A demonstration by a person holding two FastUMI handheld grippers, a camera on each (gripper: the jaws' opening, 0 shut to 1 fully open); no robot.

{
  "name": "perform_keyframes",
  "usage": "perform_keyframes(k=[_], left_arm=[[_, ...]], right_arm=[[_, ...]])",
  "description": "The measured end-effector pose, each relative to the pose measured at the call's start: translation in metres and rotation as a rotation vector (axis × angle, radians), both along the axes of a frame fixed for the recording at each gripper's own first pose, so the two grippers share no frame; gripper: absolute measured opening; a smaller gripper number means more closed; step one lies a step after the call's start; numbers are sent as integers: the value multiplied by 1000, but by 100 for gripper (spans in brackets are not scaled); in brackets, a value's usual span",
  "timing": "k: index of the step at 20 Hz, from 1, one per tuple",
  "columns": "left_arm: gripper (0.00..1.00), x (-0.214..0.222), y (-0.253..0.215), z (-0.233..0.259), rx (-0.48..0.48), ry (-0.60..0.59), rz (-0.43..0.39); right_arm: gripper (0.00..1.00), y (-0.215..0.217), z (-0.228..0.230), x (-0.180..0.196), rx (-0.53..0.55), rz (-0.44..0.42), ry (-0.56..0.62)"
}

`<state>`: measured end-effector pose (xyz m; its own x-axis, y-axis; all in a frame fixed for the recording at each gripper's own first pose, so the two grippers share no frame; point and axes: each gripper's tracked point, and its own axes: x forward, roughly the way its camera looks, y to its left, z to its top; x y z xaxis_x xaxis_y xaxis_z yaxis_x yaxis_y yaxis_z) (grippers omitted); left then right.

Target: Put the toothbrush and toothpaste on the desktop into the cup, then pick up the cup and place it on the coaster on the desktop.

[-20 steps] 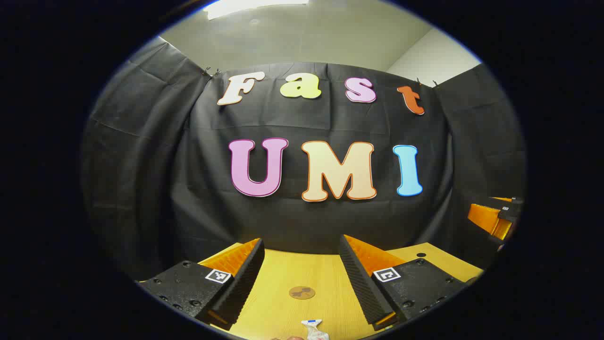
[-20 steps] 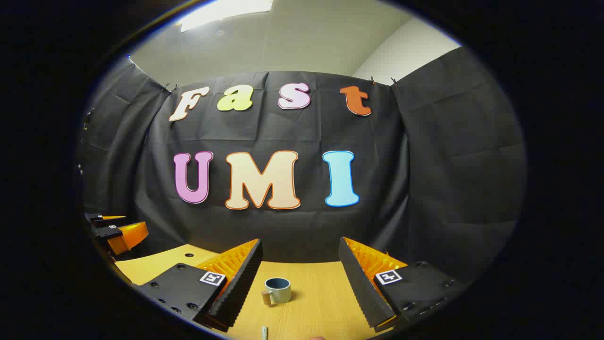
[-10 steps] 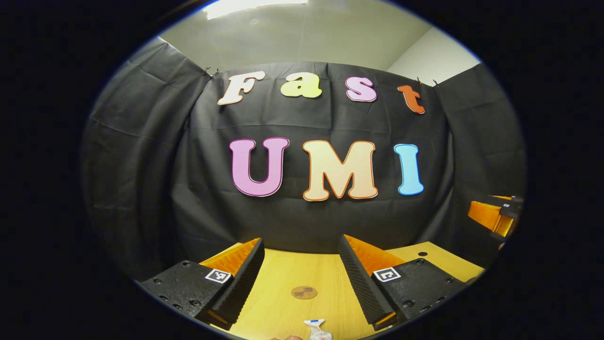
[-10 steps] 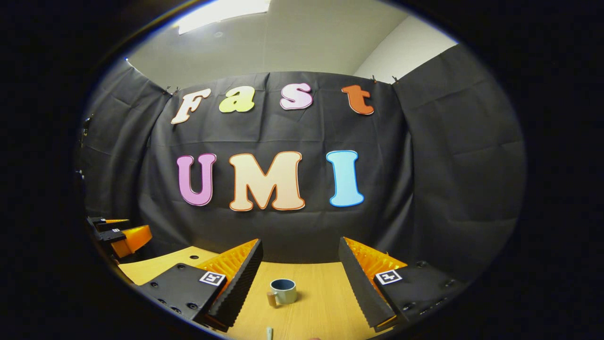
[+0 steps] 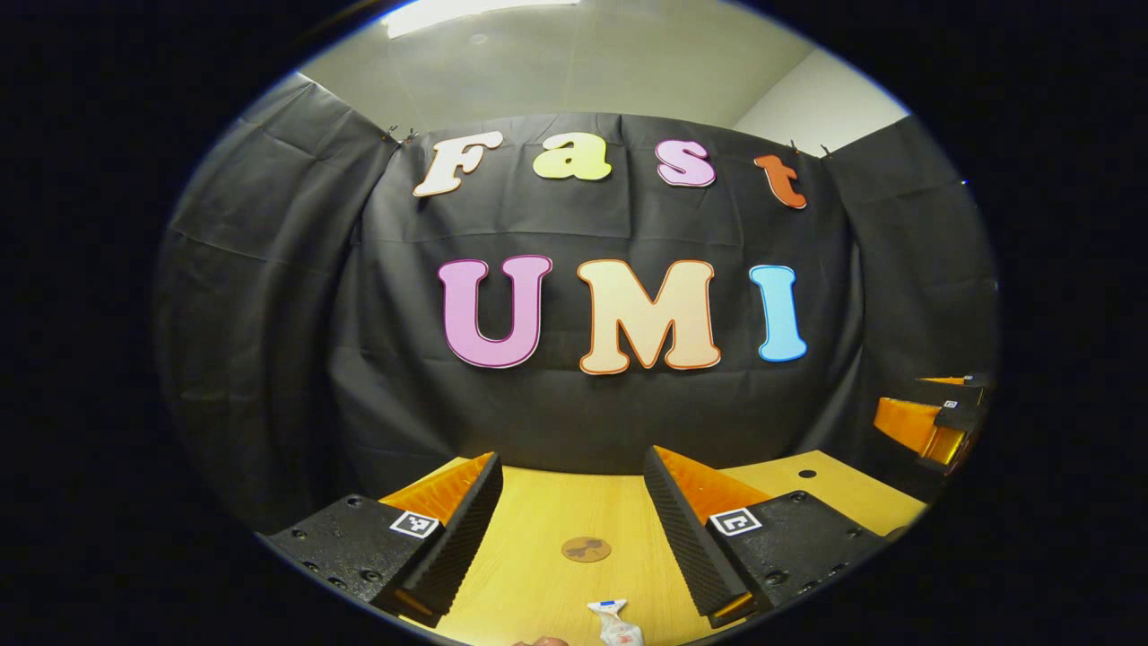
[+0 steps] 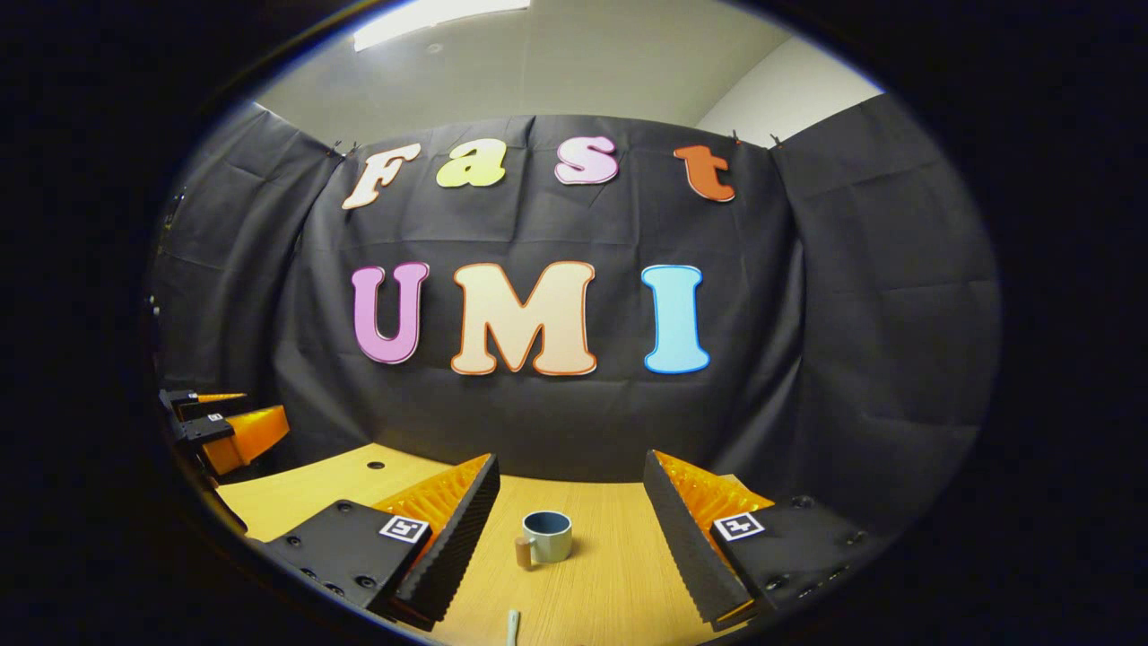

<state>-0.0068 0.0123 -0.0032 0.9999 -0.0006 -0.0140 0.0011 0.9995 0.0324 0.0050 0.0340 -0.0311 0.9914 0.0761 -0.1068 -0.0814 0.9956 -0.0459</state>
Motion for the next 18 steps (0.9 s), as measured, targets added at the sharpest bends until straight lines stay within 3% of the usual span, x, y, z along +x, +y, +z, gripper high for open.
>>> perform_keyframes(k=[9,18], left_arm=[[93,-13,17,-2,24,-1,36],[93,-26,40,-12,24,35,107]], right_arm=[[99,36,-97,2,-15,113,307],[100,41,-183,-6,-61,128,545]])
